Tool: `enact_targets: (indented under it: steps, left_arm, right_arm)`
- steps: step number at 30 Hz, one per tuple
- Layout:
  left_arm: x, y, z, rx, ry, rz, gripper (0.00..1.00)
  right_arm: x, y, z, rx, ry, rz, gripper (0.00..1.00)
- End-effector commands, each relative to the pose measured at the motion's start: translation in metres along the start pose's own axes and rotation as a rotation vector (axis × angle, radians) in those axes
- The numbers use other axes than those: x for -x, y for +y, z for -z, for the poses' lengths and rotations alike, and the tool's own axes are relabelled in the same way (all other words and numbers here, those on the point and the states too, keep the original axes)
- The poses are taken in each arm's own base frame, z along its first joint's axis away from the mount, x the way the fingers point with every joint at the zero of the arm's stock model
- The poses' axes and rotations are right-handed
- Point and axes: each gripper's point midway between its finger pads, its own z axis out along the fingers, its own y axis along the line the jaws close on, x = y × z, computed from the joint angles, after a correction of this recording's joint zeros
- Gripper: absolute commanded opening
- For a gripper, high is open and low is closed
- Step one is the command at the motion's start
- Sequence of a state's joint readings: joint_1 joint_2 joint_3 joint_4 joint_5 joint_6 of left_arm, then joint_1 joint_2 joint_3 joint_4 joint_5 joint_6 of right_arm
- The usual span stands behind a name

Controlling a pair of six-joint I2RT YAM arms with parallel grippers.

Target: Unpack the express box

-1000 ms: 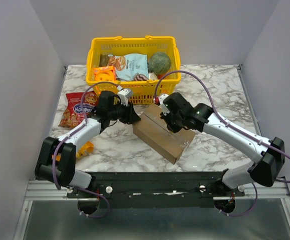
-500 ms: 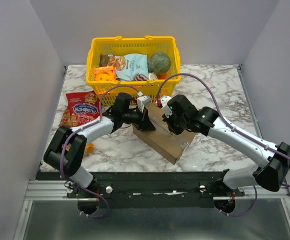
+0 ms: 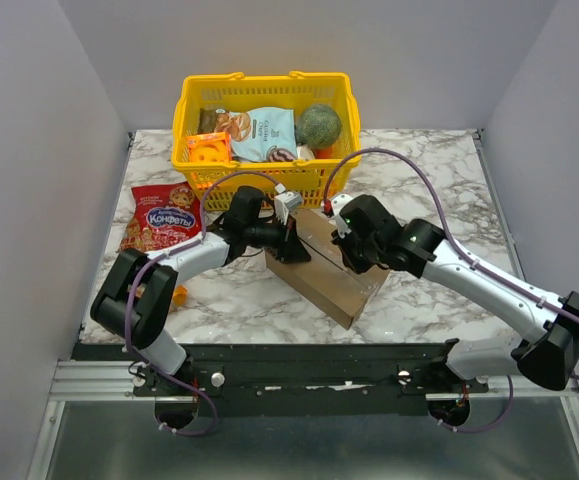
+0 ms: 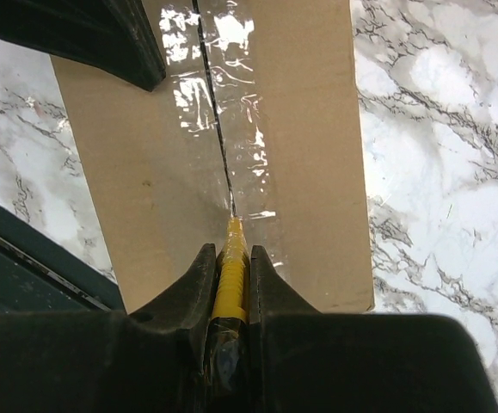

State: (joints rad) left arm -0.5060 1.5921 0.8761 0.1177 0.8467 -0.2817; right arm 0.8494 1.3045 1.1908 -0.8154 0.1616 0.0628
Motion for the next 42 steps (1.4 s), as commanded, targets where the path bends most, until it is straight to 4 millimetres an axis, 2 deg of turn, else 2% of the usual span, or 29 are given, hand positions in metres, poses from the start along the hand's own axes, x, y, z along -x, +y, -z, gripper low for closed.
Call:
enact_targets:
  steps: [1,8,14,26,42]
  left_arm:
    - [-0.014,0.024,-0.005,0.083,0.028,0.032,0.0]
    - [-0.016,0.026,-0.006,0.084,0.033,0.036,0.0]
    - [-0.017,0.027,-0.006,0.088,0.036,0.039,0.0]
    - [-0.021,0.036,-0.007,0.119,0.052,0.043,0.0]
    - [-0.022,0.042,-0.007,0.136,0.058,0.043,0.0]
  right_arm:
    - [-0.03,-0.007,0.015,-0.034,0.083,-0.007,0.0]
    - [-0.053,-0.014,0.02,-0.057,0.12,0.021,0.0]
    - [-0.064,-0.013,0.022,-0.048,0.141,0.017,0.0]
    - [-0.06,-0.014,0.042,-0.033,0.134,0.022,0.0]
    - [-0.058,-0.006,0.05,0.011,0.186,0.017,0.0]
